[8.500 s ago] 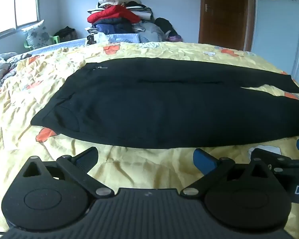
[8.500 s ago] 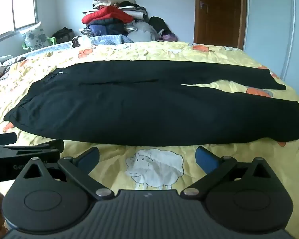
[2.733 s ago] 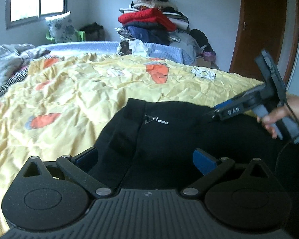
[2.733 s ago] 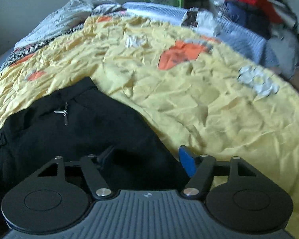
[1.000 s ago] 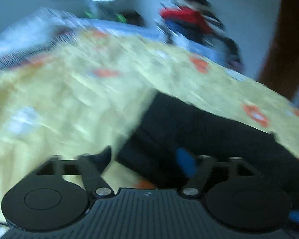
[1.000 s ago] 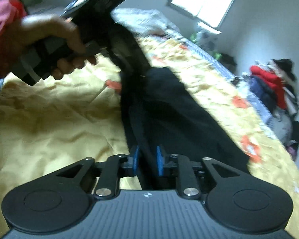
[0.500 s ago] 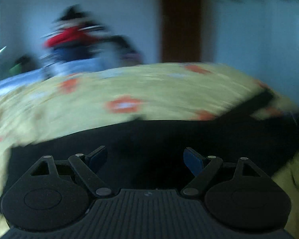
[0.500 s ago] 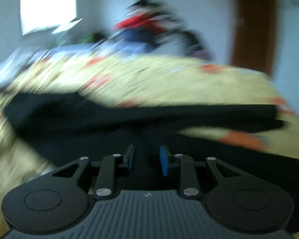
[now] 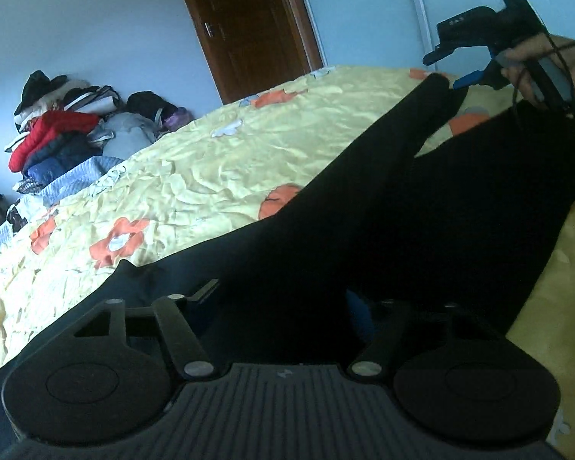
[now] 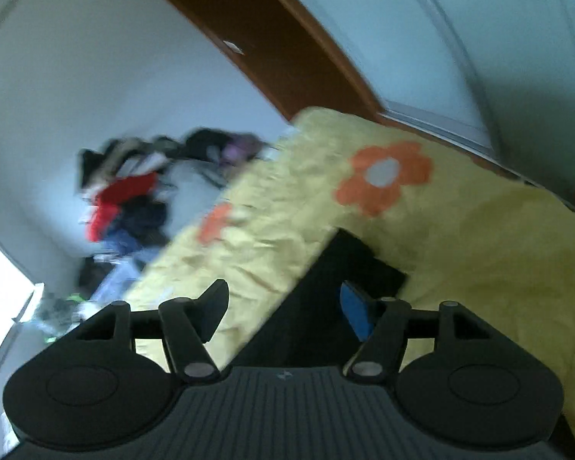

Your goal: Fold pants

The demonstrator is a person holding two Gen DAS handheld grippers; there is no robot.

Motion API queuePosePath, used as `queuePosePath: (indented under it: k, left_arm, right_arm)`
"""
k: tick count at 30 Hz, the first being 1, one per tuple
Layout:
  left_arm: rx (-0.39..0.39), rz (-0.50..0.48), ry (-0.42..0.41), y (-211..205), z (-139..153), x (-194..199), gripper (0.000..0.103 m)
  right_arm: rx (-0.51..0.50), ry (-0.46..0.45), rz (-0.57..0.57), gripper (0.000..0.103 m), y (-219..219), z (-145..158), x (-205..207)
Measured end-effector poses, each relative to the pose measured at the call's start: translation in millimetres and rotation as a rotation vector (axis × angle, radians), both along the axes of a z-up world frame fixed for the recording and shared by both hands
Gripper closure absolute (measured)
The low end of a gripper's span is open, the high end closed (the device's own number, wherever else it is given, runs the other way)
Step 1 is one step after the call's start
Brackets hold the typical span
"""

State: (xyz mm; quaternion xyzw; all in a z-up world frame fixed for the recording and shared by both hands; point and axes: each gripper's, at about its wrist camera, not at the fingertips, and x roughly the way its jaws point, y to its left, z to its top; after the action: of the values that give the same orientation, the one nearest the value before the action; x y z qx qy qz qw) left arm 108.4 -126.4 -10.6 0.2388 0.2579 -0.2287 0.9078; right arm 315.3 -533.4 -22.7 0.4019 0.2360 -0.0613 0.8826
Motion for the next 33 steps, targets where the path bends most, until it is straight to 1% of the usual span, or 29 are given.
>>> queuePosePath:
  k: [3,4,5,6,7,8,9,10,11,13,15,16,17,18,19,20,21,22,23,25,27,28,30,33]
  left_arm:
    - [-0.018,-0.014,0.025,-1.7,-2.3,4.8,0.042]
    - [-0.029,-0.021,0.040,-2.2,-2.9,6.8,0.048]
    - [-0.047,-0.027,0.057,-2.3,-3.1,9.6,0.055]
    - [-0.077,-0.037,0.076,-1.1,-2.8,12.5,0.056]
    - [-0.107,-0.032,0.094,0.4,-1.8,15.4,0.062]
    - [-0.130,-0.021,0.112,1.8,-1.1,19.2,0.070]
    - [-0.140,-0.013,0.113,3.3,1.0,18.2,0.072]
    - [-0.145,-0.009,0.110,4.0,2.0,18.6,0.076]
    - [-0.150,-0.007,0.108,4.3,2.4,19.2,0.078]
    - [-0.168,0.000,0.114,5.1,3.1,21.2,0.081]
    - [-0.204,0.018,0.122,7.4,5.4,25.1,0.083]
    - [-0.223,0.032,0.119,8.9,8.0,27.4,0.085]
    - [-0.251,0.049,0.108,11.4,12.5,29.1,0.086]
    - [-0.292,0.071,0.080,16.1,20.1,28.7,0.087]
    - [-0.333,0.085,0.048,21.1,27.7,27.3,0.088]
    - [-0.372,0.088,0.016,26.6,36.1,25.0,0.088]
    - [-0.395,0.082,-0.008,31.1,44.0,22.1,0.088]
    - [-0.393,0.063,-0.005,33.0,48.9,20.2,0.089]
    - [-0.379,0.031,0.023,33.2,51.4,19.4,0.089]
    - [-0.377,-0.021,0.099,34.4,48.0,14.5,0.089]
    - [-0.365,-0.078,0.177,31.6,36.4,5.8,0.089]
    - [-0.353,-0.095,0.196,29.4,31.0,0.4,0.089]
    - [-0.327,-0.134,0.223,24.5,21.2,-11.6,0.089]
    - [-0.300,-0.165,0.242,25.4,12.8,-20.7,0.089]
  right_arm:
    - [0.045,0.025,-0.023,0.039,-2.5,-12.7,19.6]
    - [0.057,0.029,-0.036,0.040,-4.8,-15.9,14.6]
    - [0.075,0.018,-0.055,0.040,-5.2,-19.8,18.2]
    - [0.088,0.001,-0.067,0.040,-3.8,-23.2,7.0]
    - [0.092,-0.009,-0.076,0.043,-3.4,-26.1,12.3]
    - [0.081,-0.009,-0.085,0.053,-2.1,-26.8,16.5]
    - [0.068,-0.002,-0.086,0.088,-0.4,-27.6,21.1]
    - [0.073,-0.010,-0.078,0.097,-7.3,-28.2,9.4]
    - [0.075,-0.028,-0.076,0.097,-12.8,-25.4,-7.1]
    - [0.072,-0.066,-0.064,0.098,-14.0,-18.3,-19.3]
    - [0.114,-0.123,-0.054,0.098,-15.4,-9.9,-22.6]
    - [0.134,-0.157,-0.049,0.098,-18.7,-0.7,-34.7]
    - [0.151,-0.210,-0.045,0.098,-18.7,9.2,-38.4]
    - [0.166,-0.272,-0.040,0.098,-17.8,18.8,-40.4]
    - [0.185,-0.364,-0.028,0.098,-17.1,32.8,-51.5]
    - [0.186,-0.436,-0.019,0.098,-15.8,44.1,-62.1]
    - [0.169,-0.493,-0.017,0.098,-14.1,54.0,-75.1]
    - [0.146,-0.526,-0.023,0.098,-12.8,61.4,-90.6]
    - [0.127,-0.514,-0.041,0.098,-12.7,64.1,-106.8]
    - [0.112,-0.443,-0.086,0.098,-15.3,54.8,-137.5]
    - [0.071,-0.340,-0.145,0.098,-18.1,34.5,-169.9]
    - [0.066,-0.287,-0.182,0.098,-20.1,19.3,-188.7]
    - [0.117,-0.217,-0.240,0.098,-24.3,-10.1,-220.1]
    - [0.175,-0.157,-0.300,0.098,-22.8,-44.3,-256.2]
